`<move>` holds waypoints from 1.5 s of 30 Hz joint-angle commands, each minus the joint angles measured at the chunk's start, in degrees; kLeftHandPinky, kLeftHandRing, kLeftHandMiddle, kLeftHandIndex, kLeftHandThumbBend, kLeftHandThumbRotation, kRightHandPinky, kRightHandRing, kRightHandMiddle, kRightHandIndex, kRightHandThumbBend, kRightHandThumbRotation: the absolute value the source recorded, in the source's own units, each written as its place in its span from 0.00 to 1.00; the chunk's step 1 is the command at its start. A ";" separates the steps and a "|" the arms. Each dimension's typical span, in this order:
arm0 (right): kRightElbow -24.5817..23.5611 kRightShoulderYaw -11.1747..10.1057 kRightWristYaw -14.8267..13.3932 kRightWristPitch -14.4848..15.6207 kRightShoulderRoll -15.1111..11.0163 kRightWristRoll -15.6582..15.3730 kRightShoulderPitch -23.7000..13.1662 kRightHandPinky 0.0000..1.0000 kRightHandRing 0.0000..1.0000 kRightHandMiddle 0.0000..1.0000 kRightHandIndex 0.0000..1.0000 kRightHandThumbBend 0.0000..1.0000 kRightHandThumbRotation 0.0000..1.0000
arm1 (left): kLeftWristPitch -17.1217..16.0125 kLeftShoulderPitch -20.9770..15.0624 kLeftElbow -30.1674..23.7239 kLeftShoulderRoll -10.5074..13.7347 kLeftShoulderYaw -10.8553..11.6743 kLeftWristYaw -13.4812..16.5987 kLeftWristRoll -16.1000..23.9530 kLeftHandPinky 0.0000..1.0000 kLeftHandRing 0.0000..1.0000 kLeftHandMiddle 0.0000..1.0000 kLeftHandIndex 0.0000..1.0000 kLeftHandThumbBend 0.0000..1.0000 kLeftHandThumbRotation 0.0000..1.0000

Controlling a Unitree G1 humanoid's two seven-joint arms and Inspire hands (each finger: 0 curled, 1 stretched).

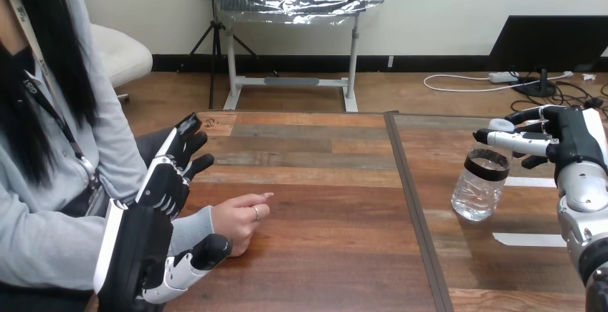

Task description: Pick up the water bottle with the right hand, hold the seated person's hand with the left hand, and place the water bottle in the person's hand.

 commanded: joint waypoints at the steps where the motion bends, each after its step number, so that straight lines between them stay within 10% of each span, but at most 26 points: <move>1: -1.94 -0.08 0.03 -0.88 0.33 0.07 -4.36 0.35 0.43 0.53 0.56 0.85 0.00 | -1.06 -3.81 -0.42 0.15 0.44 -0.35 -0.05 0.86 0.93 0.95 0.92 1.00 0.69; 20: -1.81 1.72 3.24 0.42 -0.02 -1.87 -4.41 0.71 0.76 0.77 0.78 0.94 0.14 | -0.80 -3.68 -0.88 0.52 0.69 -0.98 -0.47 0.87 0.93 0.96 0.92 1.00 0.68; 45: -1.85 3.09 4.89 -1.40 0.21 -3.30 -3.90 0.77 0.86 0.86 0.90 0.99 0.34 | -0.72 -3.87 -1.08 0.41 0.97 -0.82 -0.28 0.85 0.92 0.95 0.91 1.00 0.68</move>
